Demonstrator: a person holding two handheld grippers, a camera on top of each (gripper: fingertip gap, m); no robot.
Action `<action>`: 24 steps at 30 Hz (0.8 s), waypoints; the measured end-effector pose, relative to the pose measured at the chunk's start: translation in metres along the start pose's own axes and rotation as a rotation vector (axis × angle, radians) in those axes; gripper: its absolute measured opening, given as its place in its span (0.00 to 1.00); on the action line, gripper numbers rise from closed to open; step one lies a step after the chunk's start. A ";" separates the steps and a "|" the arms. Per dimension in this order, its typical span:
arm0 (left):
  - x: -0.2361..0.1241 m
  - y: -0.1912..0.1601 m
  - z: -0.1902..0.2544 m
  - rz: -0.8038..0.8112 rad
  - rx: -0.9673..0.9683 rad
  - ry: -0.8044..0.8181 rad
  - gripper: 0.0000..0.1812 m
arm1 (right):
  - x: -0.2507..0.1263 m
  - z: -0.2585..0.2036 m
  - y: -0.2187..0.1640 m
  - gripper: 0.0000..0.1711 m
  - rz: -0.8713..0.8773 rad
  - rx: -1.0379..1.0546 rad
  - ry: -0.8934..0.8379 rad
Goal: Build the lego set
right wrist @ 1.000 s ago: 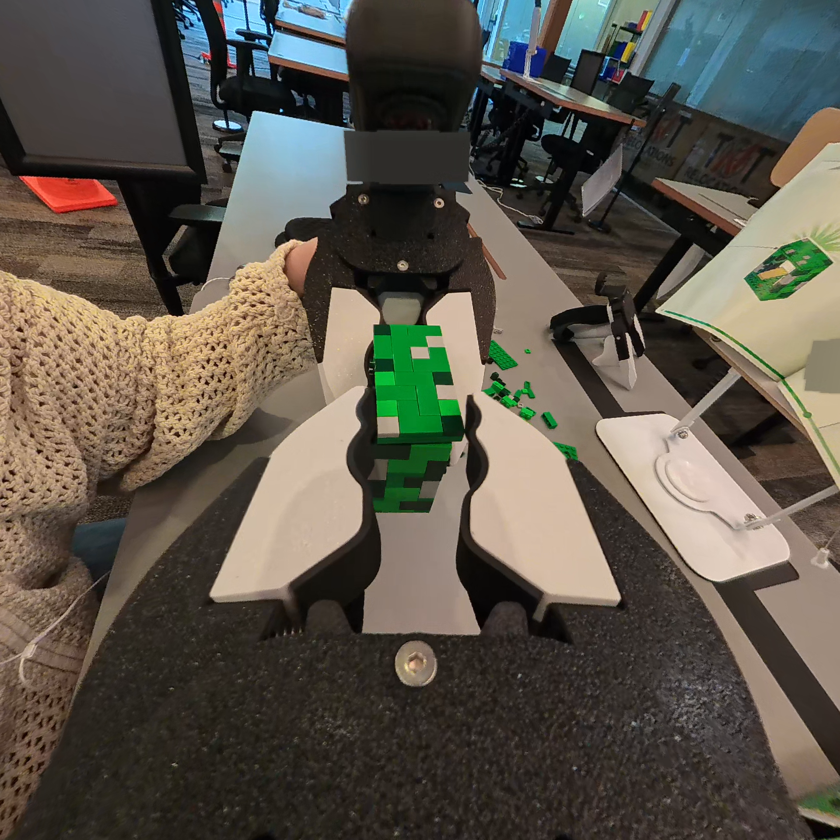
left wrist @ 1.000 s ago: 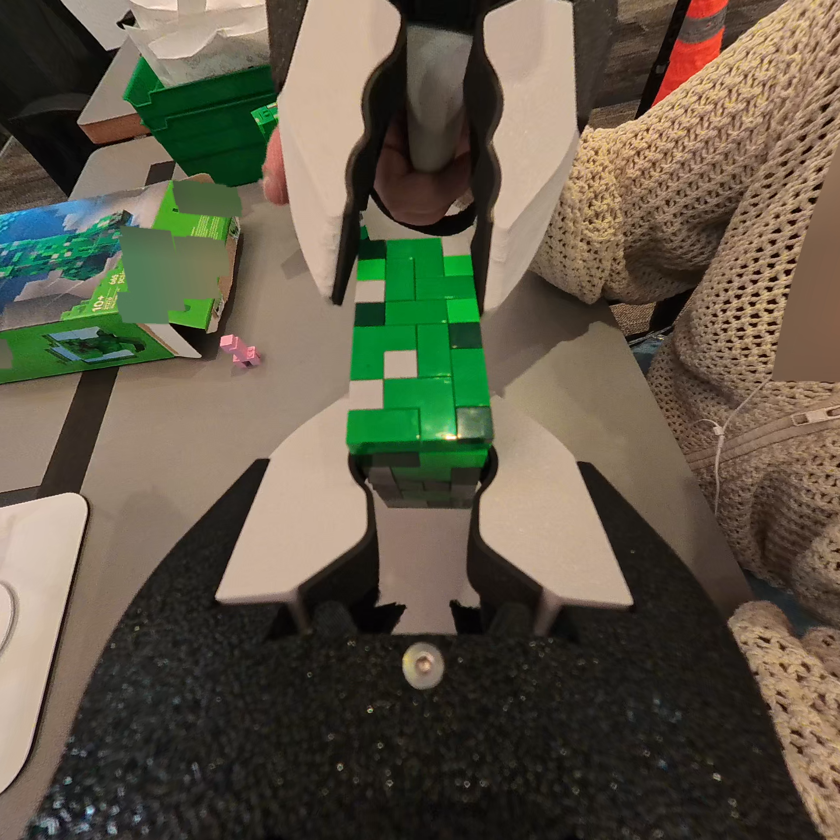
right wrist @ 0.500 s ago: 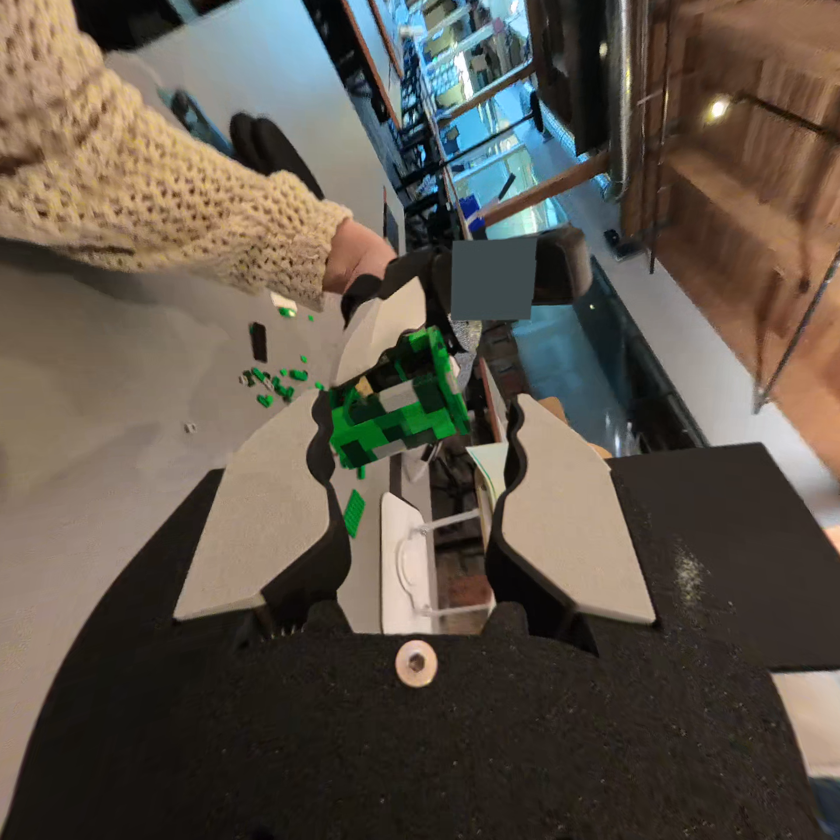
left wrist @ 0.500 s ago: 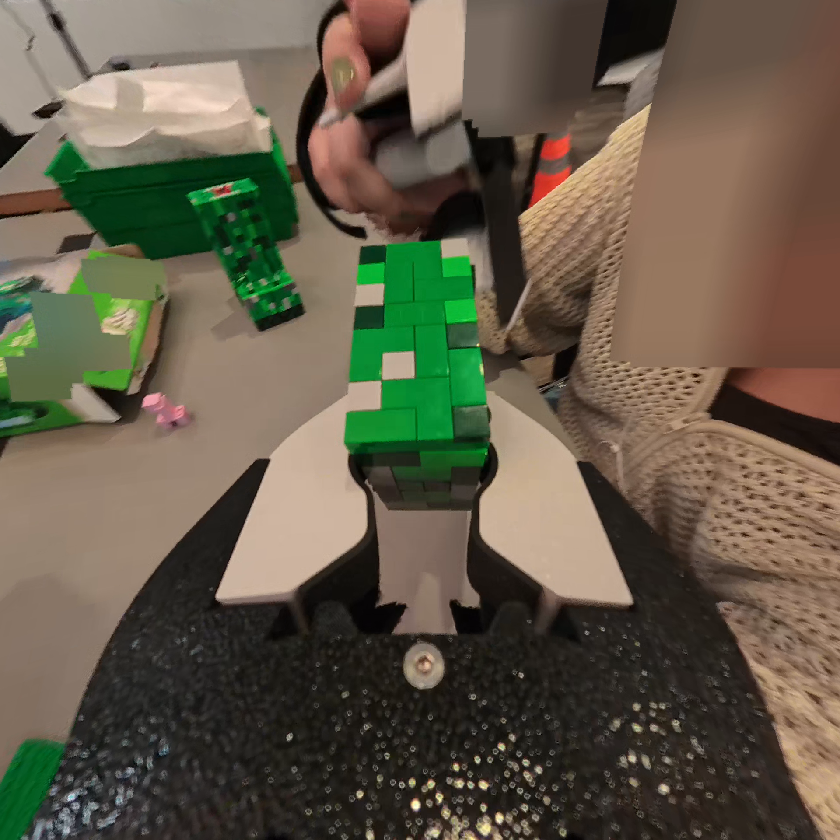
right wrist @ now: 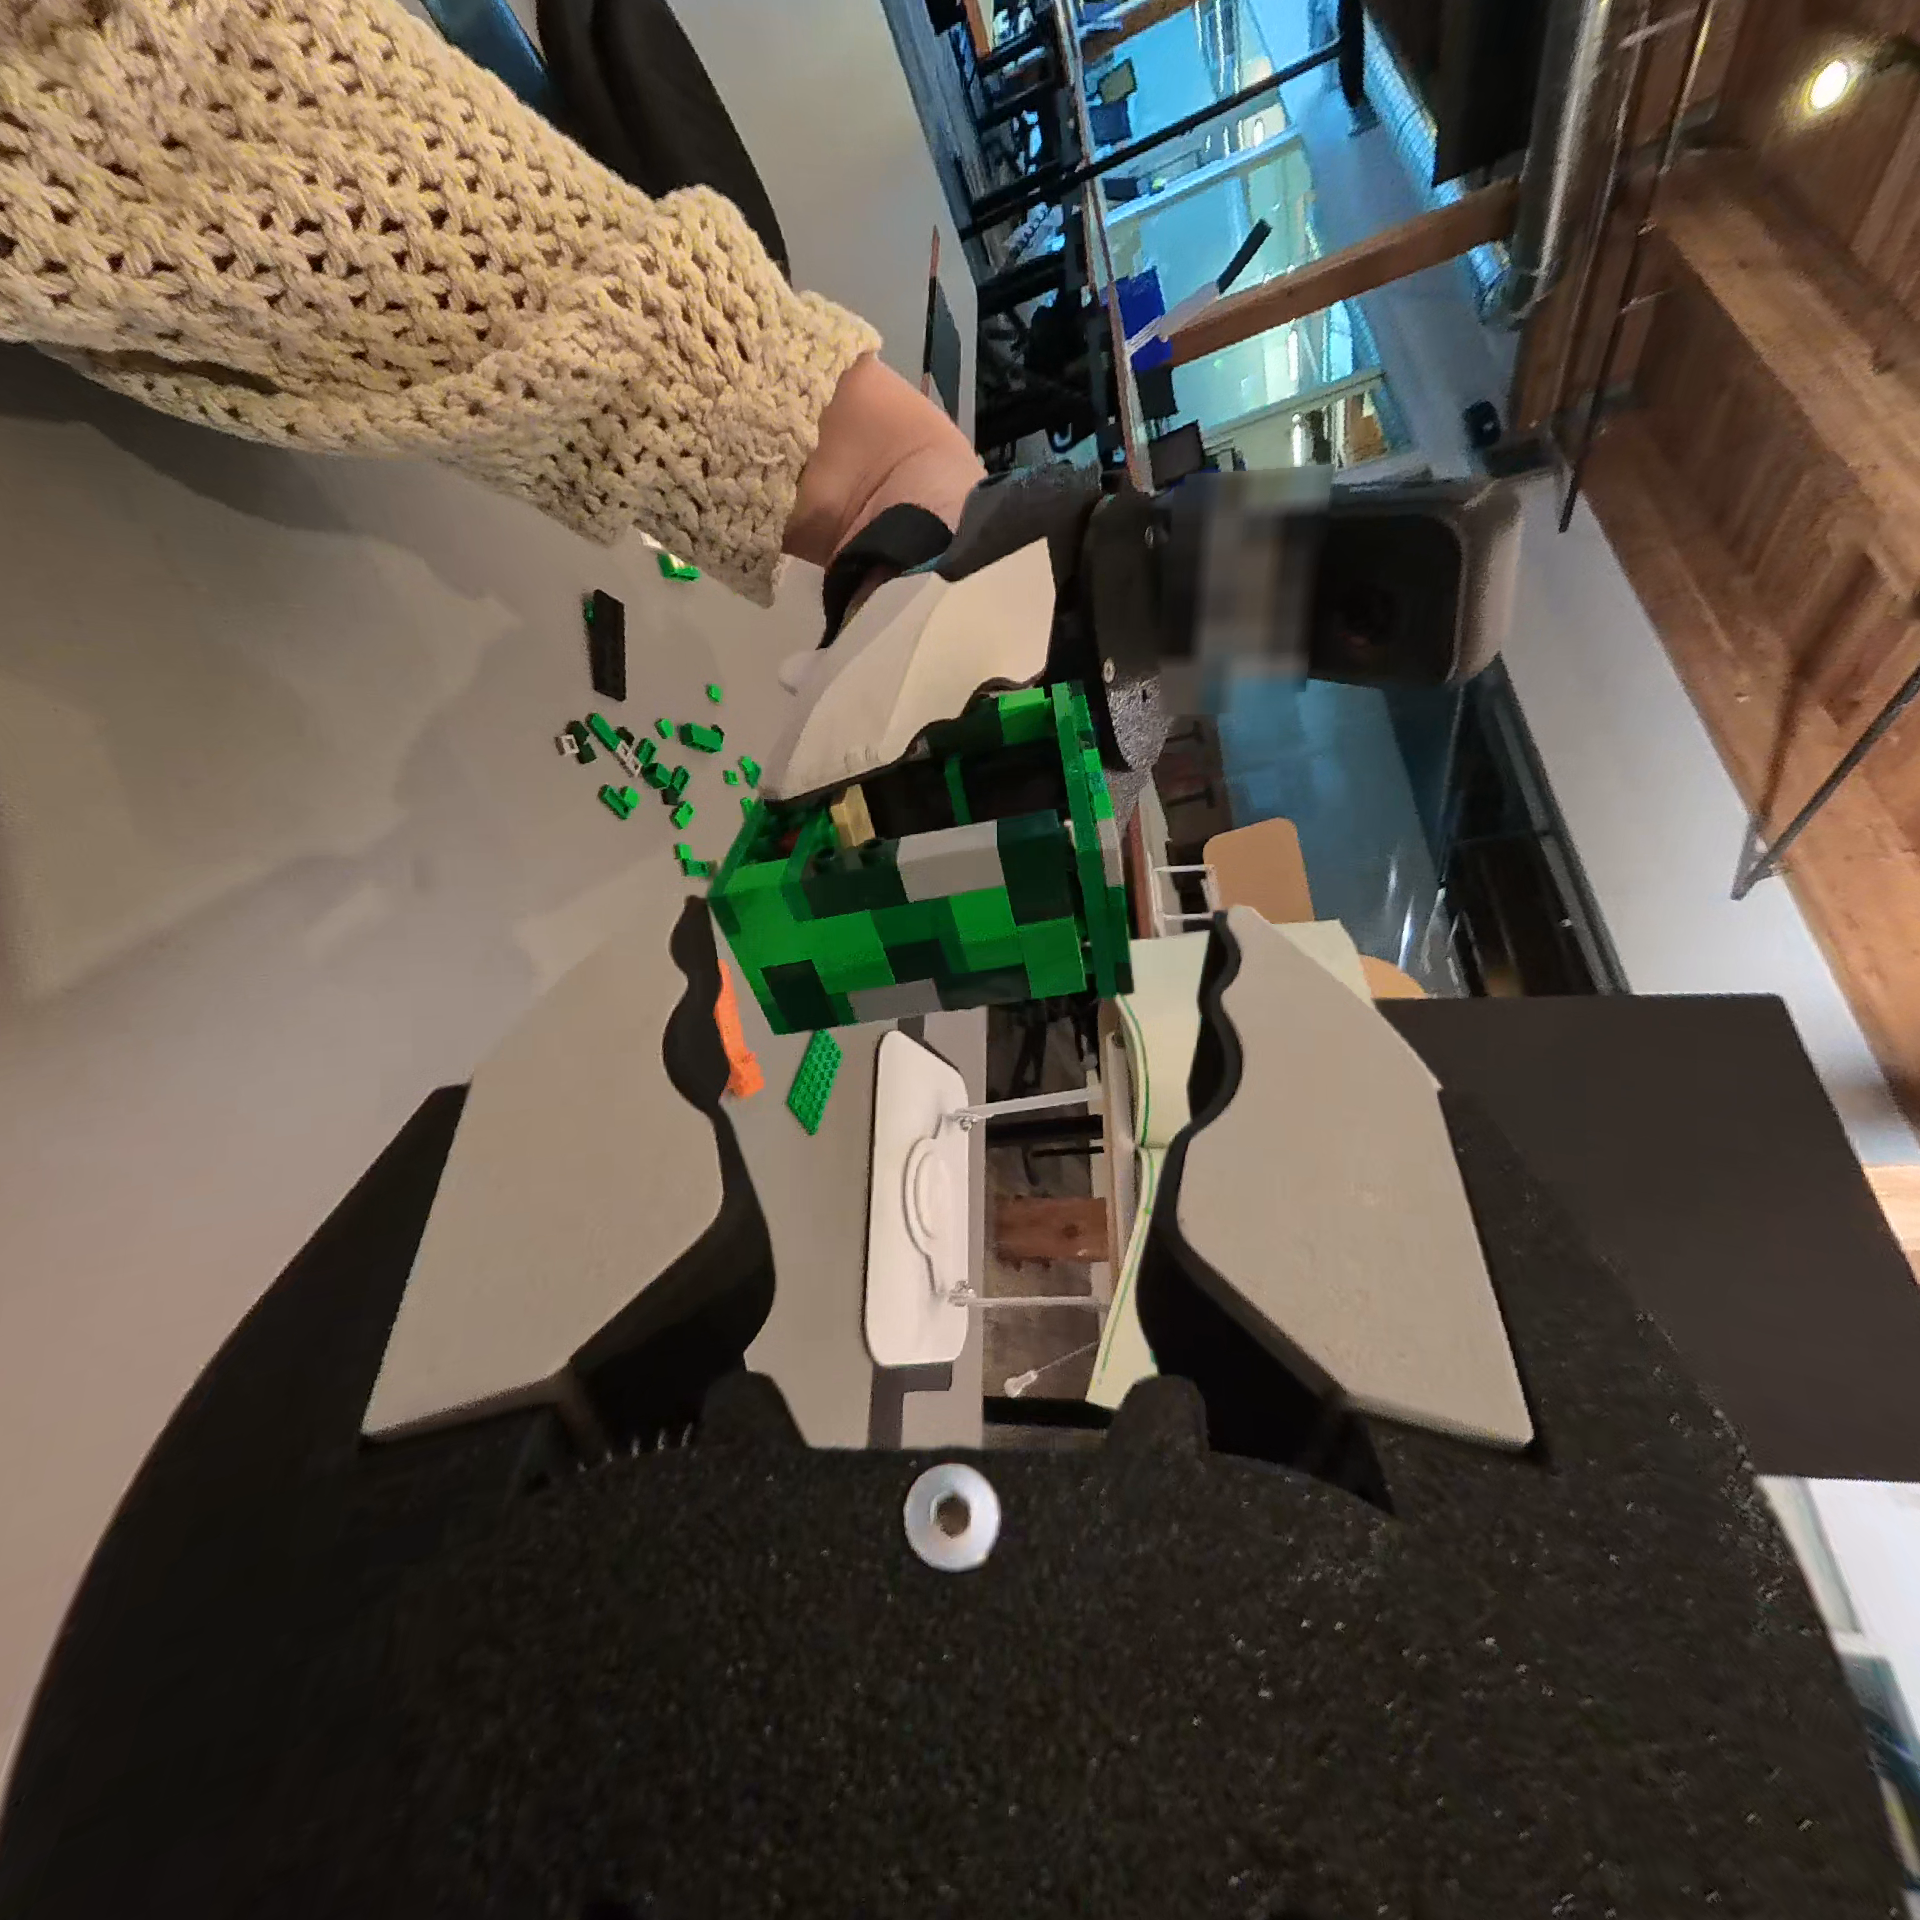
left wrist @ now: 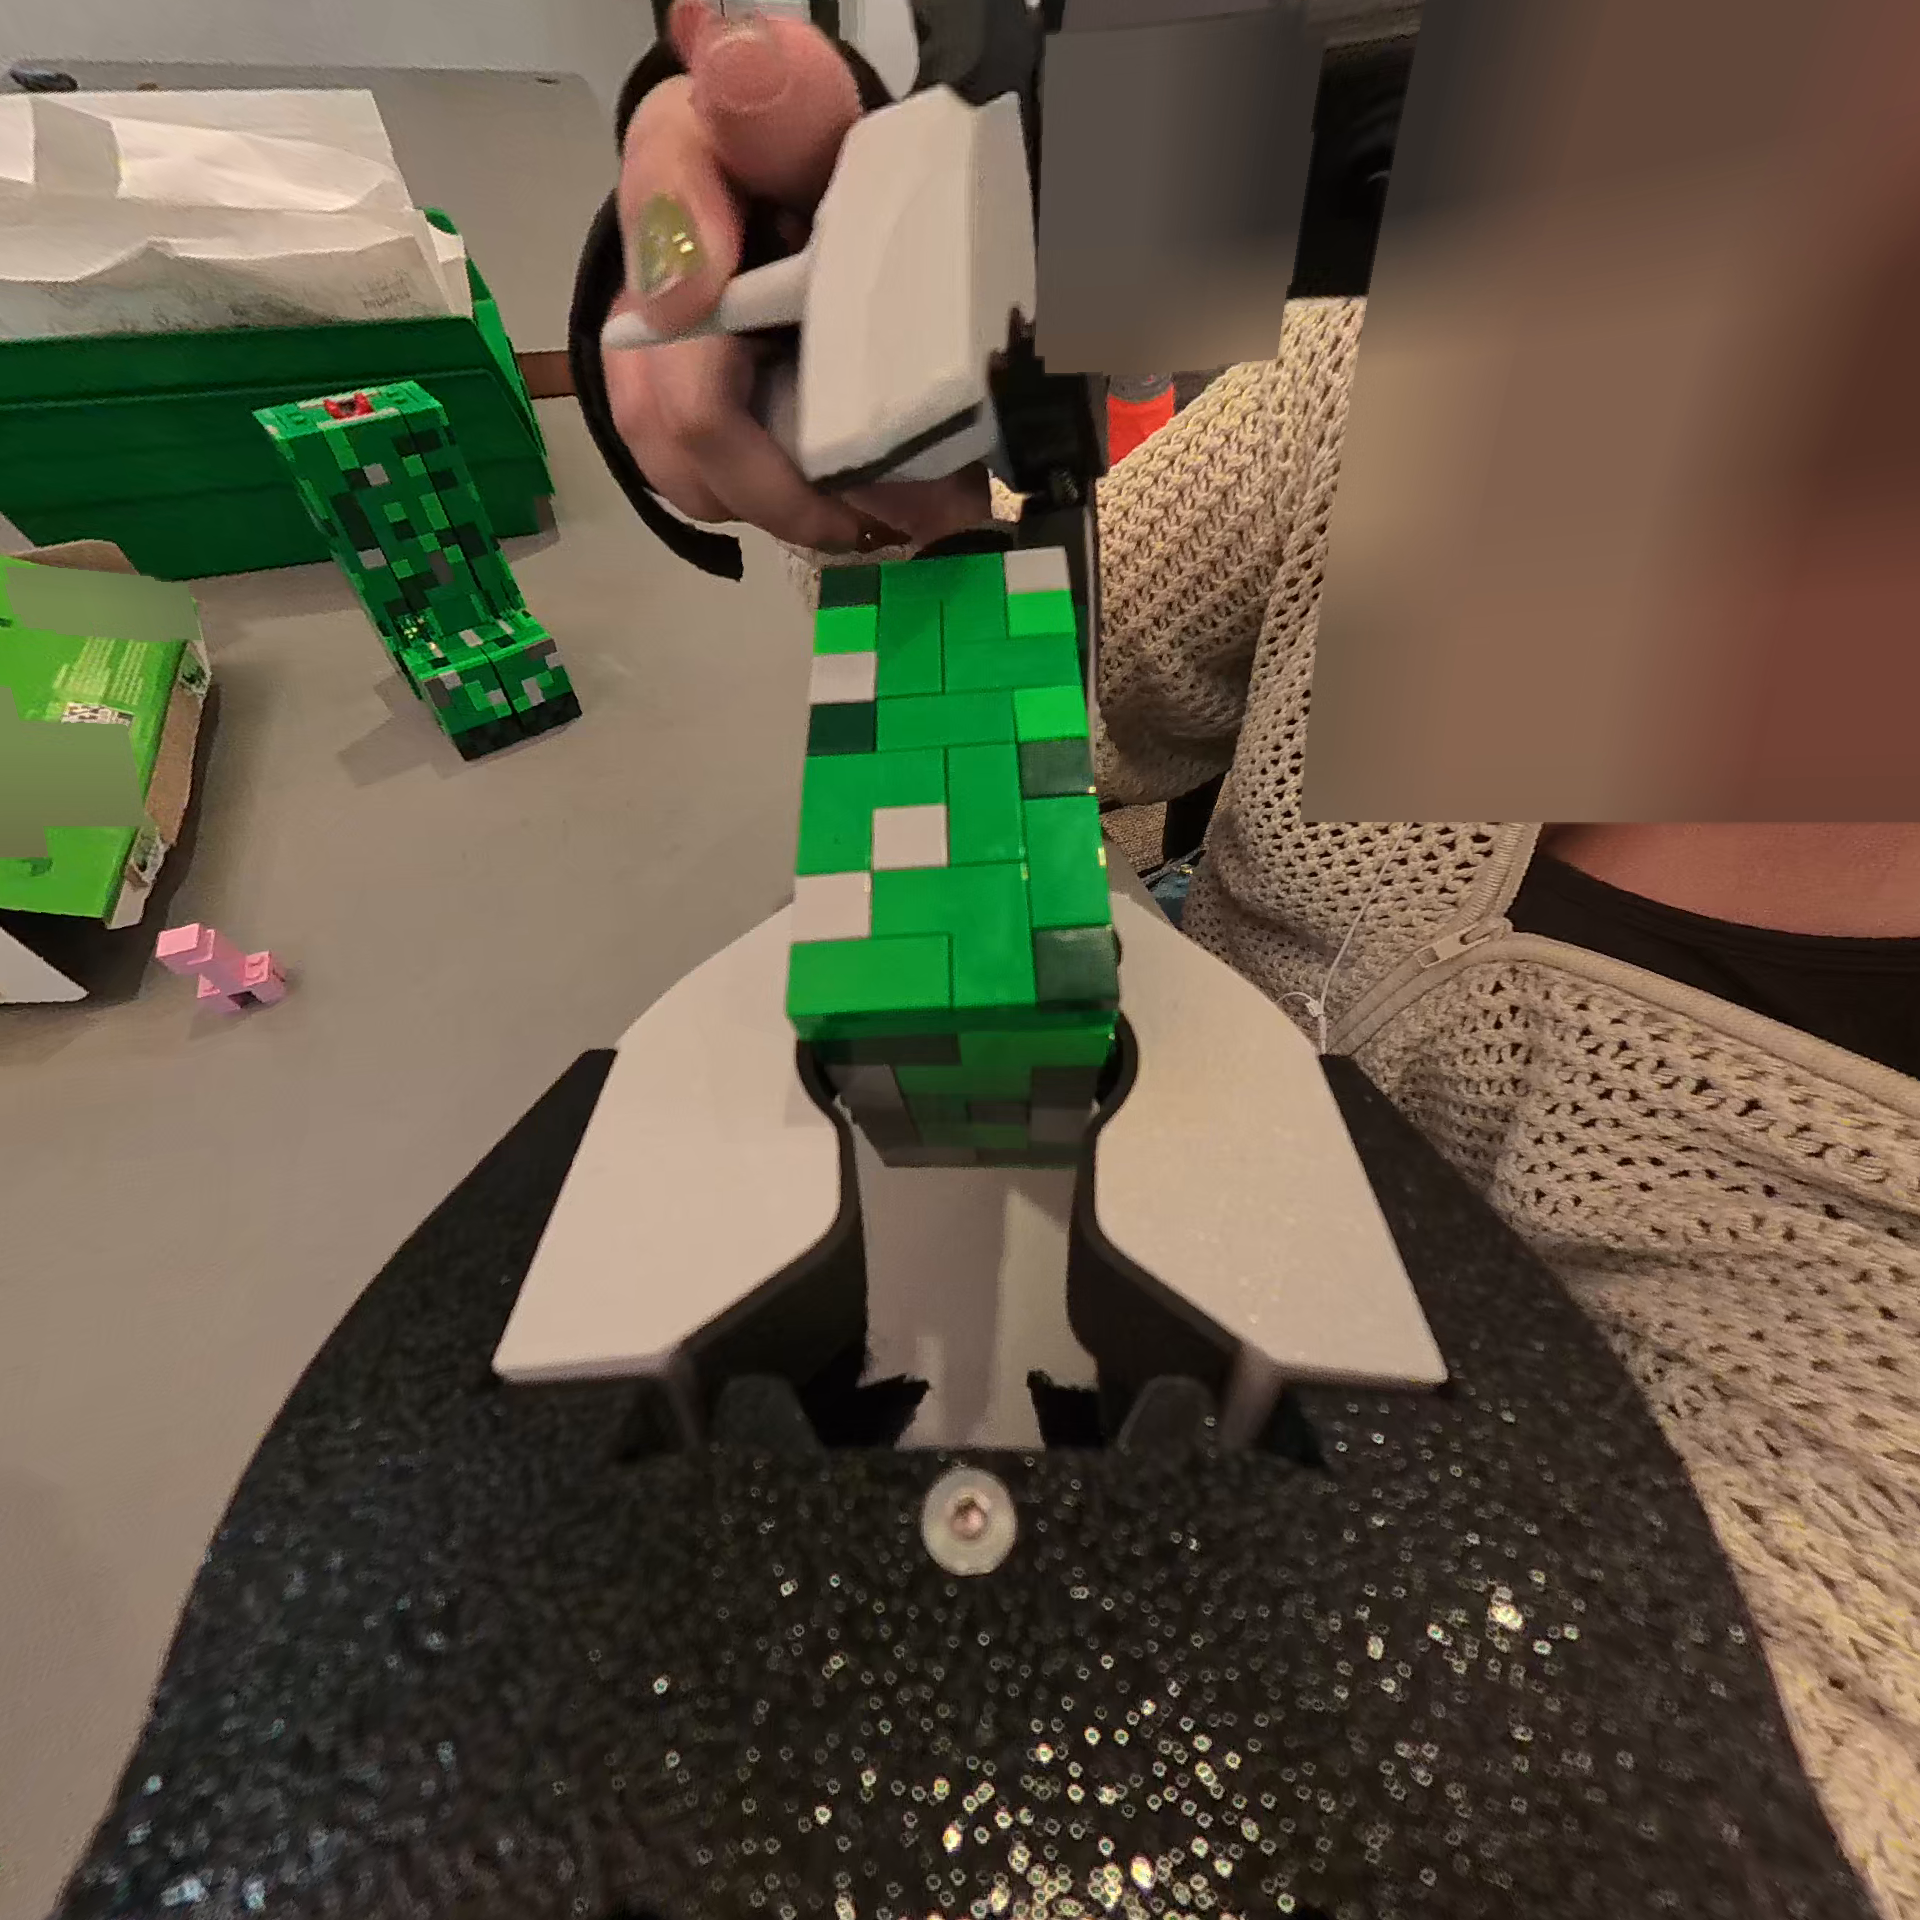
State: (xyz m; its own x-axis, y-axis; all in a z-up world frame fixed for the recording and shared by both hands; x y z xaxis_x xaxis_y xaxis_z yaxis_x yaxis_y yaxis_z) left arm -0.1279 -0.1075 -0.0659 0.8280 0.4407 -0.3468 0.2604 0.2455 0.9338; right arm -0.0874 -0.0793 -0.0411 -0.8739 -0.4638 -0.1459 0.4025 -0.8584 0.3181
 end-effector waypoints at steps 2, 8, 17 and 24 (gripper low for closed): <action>0.000 0.000 0.000 -0.001 0.003 0.001 0.24 | -0.002 -0.001 -0.001 0.52 0.001 0.045 0.035; 0.000 0.001 0.004 -0.005 0.023 -0.009 0.24 | -0.008 -0.004 -0.011 0.53 -0.040 0.217 0.161; 0.001 0.001 0.003 -0.014 0.027 -0.002 0.24 | -0.009 -0.012 -0.008 0.47 -0.040 0.224 0.221; 0.000 0.000 0.003 -0.011 0.025 0.000 0.24 | -0.010 -0.009 -0.009 0.45 -0.035 0.232 0.209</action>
State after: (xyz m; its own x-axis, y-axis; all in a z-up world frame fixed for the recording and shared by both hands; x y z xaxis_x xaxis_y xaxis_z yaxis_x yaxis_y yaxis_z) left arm -0.1266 -0.1099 -0.0654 0.8251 0.4377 -0.3572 0.2818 0.2291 0.9317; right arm -0.0796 -0.0687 -0.0514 -0.8016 -0.4901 -0.3425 0.2789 -0.8132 0.5108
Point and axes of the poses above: each gripper's, where its closed fingertips meet, x out along the fingers, y out of its top, z = x × y across the jaws, the point moved 3 cm from there along -x, back along the fingers, and after that the axes turned 4 degrees about -y, right-handed, at the moved point
